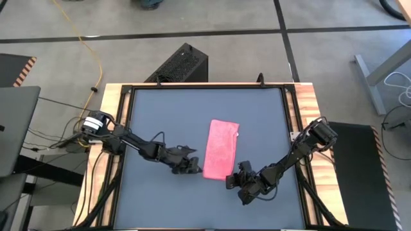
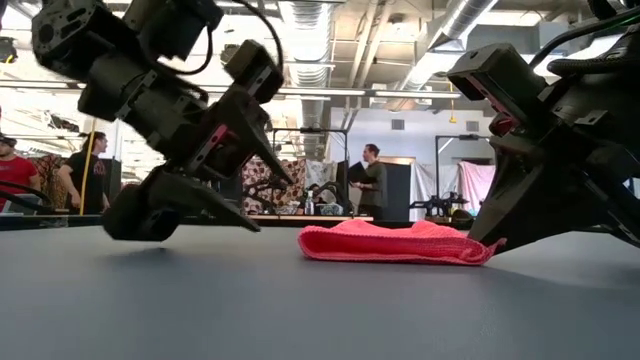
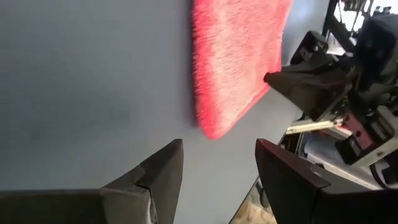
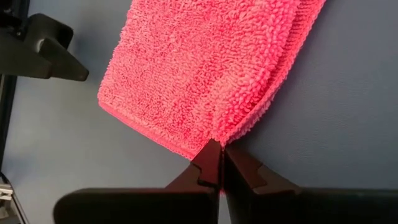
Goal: Roll towel
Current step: Roll the pink microfiber towel
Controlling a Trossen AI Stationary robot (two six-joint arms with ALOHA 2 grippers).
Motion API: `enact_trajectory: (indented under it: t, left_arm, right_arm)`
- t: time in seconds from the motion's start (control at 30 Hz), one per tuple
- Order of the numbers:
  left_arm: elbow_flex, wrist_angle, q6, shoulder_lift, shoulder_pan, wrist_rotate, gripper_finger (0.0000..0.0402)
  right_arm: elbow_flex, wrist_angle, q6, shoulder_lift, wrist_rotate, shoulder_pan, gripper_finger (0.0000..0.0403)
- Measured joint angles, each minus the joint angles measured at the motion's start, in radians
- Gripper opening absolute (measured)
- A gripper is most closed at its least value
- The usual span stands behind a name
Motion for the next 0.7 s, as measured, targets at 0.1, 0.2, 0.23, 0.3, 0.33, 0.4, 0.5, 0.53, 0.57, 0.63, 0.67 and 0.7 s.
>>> enact_trajectory:
  t: [0.1, 0.2, 0.23, 0.3, 0.33, 0.4, 0.5, 0.53, 0.57, 0.63, 0.67, 0.7]
  left_arm:
    - [0.057, -0.088, 0.005, 0.000, 0.000, -0.045, 0.0190]
    - [0.107, -0.212, 0.038, 0.000, 0.000, -0.052, 0.0190]
    - [0.117, -0.245, 0.048, 0.002, 0.000, -0.050, 0.0190]
    - [0.123, -0.260, 0.049, 0.024, 0.000, -0.022, 0.0190]
    - [0.123, -0.258, 0.041, 0.040, 0.000, 0.002, 0.0190]
    - [0.124, -0.194, 0.006, 0.078, 0.000, 0.044, 0.0190]
    - [0.122, -0.080, -0.006, 0.131, -0.002, 0.064, 0.0190]
    - [0.122, -0.031, -0.007, 0.146, -0.002, 0.059, 0.0190]
    - [0.128, -0.007, -0.009, 0.154, -0.003, 0.048, 0.0190]
    - [0.147, -0.012, -0.019, 0.158, -0.004, 0.030, 0.0190]
    - [0.155, -0.027, -0.019, 0.159, -0.004, 0.027, 0.0190]
    - [0.159, -0.034, -0.016, 0.159, -0.004, 0.027, 0.0190]
  right_arm:
    - [0.000, 0.000, 0.000, 0.000, 0.010, 0.000, 0.0035]
    - [0.000, 0.000, 0.000, 0.000, 0.011, 0.000, 0.0035]
    - [0.000, 0.000, 0.000, 0.000, 0.011, 0.000, 0.0035]
    - [0.000, 0.000, 0.000, 0.000, 0.011, 0.000, 0.0035]
    - [0.000, 0.000, 0.000, 0.000, 0.011, 0.000, 0.0035]
    - [0.000, -0.002, 0.000, 0.000, 0.012, 0.000, 0.0035]
    - [0.000, -0.009, 0.001, 0.000, 0.013, 0.001, 0.0035]
    - [0.000, -0.009, 0.001, 0.000, 0.013, 0.002, 0.0035]
    - [0.000, -0.009, 0.001, 0.000, 0.014, 0.004, 0.0035]
    - [0.000, -0.006, 0.001, 0.000, 0.016, 0.007, 0.0035]
    - [0.000, -0.006, 0.001, 0.000, 0.016, 0.007, 0.0035]
    - [0.000, -0.007, 0.001, 0.000, 0.016, 0.008, 0.0035]
